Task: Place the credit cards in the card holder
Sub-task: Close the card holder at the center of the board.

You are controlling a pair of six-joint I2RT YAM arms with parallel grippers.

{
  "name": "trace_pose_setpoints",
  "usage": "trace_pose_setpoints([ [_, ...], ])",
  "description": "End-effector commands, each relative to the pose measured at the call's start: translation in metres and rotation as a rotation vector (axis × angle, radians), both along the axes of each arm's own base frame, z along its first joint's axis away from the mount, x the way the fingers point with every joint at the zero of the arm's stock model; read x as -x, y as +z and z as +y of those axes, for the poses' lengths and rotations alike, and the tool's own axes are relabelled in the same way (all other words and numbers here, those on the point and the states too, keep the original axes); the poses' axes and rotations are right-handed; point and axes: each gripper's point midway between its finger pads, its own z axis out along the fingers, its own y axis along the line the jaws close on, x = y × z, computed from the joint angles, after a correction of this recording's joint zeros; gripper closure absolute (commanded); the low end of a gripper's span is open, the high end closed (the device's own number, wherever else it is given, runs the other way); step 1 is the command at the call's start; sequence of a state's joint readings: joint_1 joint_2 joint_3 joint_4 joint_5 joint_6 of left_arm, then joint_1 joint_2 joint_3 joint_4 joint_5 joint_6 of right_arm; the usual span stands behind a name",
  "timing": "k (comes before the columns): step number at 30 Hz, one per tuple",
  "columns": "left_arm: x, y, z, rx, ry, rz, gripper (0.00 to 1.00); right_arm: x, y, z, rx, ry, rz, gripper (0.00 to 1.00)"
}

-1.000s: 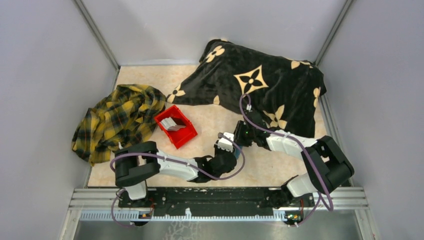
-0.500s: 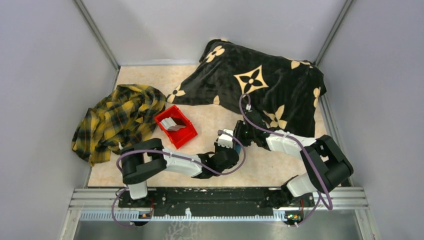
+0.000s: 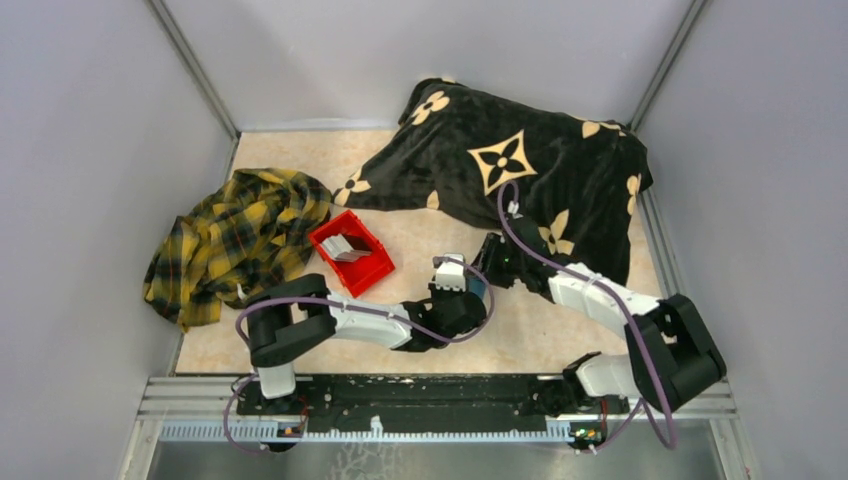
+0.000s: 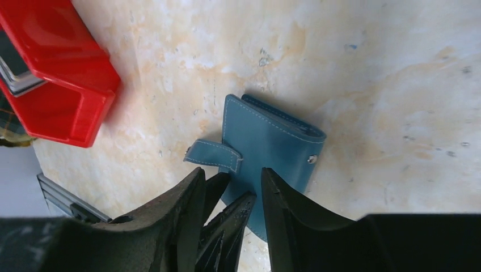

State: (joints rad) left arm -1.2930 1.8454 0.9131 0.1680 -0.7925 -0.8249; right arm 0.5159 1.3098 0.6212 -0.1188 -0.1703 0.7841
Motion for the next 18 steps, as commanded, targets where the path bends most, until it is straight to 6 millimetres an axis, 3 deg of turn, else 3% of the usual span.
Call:
trace_pose_setpoints([
  [1,0.014,-0.044,0.024,-0.138,0.002,0.108,0.60,-0.008,0.020,-0.016,0.004,-0.034,-0.074,0.58],
  [9,0.015,-0.047,0.025,-0.152,0.014,0.130,0.60,0.006,0.006,-0.033,0.034,-0.079,-0.036,0.56],
  [18,0.020,-0.055,0.029,-0.155,0.023,0.167,0.60,0.019,-0.018,-0.029,-0.029,-0.097,0.012,0.54],
])
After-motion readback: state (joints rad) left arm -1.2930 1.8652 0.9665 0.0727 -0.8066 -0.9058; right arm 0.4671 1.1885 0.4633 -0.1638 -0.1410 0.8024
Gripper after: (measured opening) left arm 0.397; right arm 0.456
